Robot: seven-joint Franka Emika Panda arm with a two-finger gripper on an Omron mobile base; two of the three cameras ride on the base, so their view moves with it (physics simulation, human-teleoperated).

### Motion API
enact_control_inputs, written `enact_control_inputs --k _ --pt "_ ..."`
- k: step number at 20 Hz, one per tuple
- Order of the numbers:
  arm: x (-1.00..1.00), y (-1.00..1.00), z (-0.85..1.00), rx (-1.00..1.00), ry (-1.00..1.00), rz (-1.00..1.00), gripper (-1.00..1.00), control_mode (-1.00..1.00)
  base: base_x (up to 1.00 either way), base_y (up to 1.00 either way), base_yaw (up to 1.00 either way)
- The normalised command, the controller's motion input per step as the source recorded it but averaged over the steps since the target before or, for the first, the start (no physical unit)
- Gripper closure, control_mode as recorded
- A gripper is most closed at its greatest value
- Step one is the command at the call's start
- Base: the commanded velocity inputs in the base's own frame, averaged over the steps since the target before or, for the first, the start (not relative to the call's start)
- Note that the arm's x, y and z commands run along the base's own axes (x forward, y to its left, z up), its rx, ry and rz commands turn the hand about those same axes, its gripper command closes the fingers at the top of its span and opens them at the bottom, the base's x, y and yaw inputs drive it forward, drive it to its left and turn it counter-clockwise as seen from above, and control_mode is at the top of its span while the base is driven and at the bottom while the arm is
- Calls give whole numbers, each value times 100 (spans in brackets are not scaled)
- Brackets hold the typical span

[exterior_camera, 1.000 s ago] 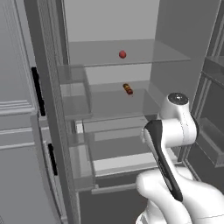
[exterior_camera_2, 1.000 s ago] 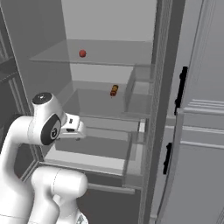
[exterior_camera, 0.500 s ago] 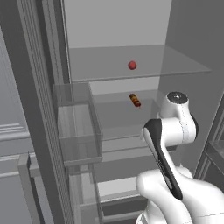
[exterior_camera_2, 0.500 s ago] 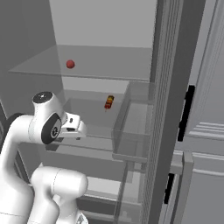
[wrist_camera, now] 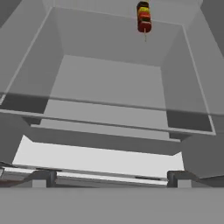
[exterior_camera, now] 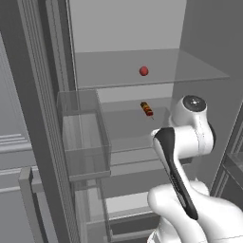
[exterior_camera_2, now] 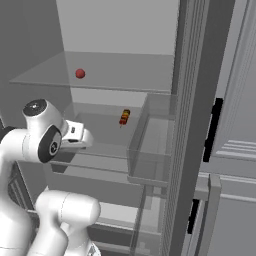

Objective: Take the strawberry from the fridge and place it on top of the pancake, located on the dining counter.

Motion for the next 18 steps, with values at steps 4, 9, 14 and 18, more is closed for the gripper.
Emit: enact_control_inputs --k 4,9,14,18 --pt "-1 18 90 0 -6 0 -100 -100 0 0 0" --pt "15 12 95 14 -15 -1 -100 -100 0 0 0" --pt "10 6 100 7 -11 -9 -100 -100 0 0 0" --pt "5 5 69 -10 -26 0 -100 -100 0 0 0"
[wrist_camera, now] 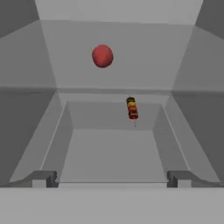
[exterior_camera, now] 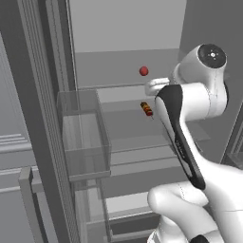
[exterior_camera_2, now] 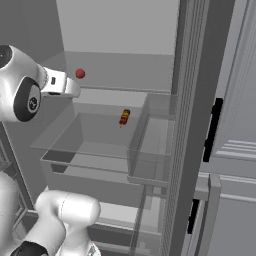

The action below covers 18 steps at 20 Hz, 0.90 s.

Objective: Take the strawberry from the fridge and place it on top of the pancake, located on the dining counter.

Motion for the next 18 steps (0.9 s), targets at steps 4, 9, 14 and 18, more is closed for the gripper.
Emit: enact_control_inputs --k 4,9,14,18 --pt "61 7 34 0 0 1 -100 -100 0 0 0" --pt "54 24 4 -7 -7 1 -100 -100 0 0 0" --pt "95 12 7 -7 0 0 -100 -100 0 0 0" --pt "87 -7 0 0 2 0 -100 -100 0 0 0"
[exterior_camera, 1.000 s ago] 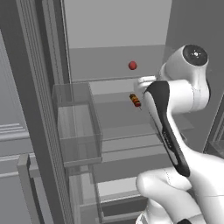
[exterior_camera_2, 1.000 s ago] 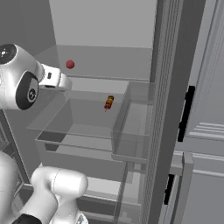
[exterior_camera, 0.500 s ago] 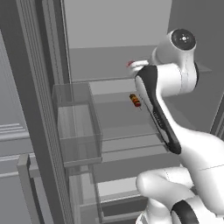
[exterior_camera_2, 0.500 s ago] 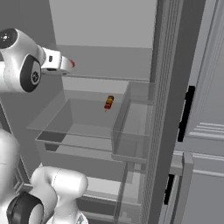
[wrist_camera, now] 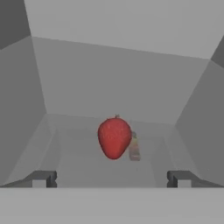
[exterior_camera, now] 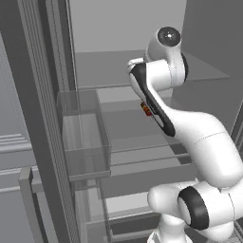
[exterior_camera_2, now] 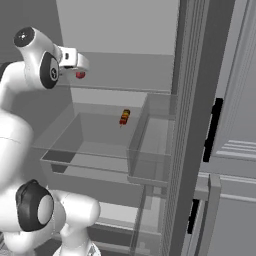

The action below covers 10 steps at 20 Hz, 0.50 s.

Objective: Take the strawberry from the fridge and place it on top of the pancake, located on the dining counter.

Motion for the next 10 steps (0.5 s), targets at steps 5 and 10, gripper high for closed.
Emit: enact_control_inputs --k 5,10 --pt "42 -18 -8 0 2 0 -100 -100 0 0 0" --pt "33 7 -18 0 0 0 -100 -100 0 0 0"
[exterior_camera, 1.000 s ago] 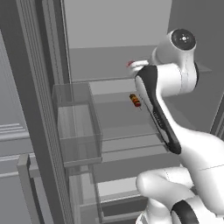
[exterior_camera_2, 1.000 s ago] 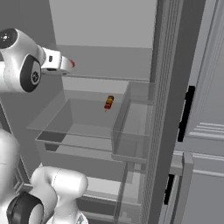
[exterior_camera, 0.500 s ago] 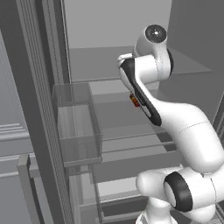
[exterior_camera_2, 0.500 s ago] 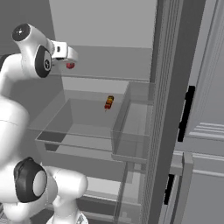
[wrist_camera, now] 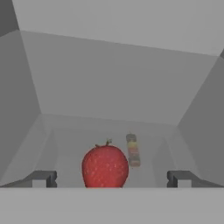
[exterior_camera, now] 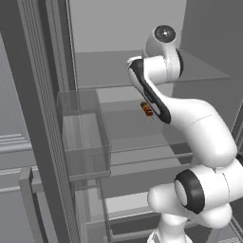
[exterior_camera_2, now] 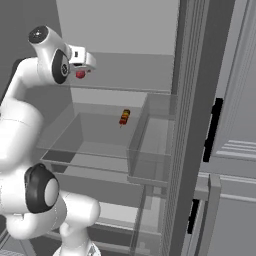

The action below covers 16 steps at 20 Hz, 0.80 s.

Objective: Take the strawberry from the fridge and place it on top of the pancake, located on the dining counter.

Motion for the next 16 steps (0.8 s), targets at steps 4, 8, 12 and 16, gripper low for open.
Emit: enact_control_inputs --k 4,8,12,16 --pt "18 14 -19 0 0 0 -100 -100 0 0 0" --pt "2 0 -26 0 0 -2 -100 -100 0 0 0" --pt "9 -23 -3 1 0 0 -100 -100 0 0 0" --pt "2 -26 -4 2 0 0 -100 -100 0 0 0"
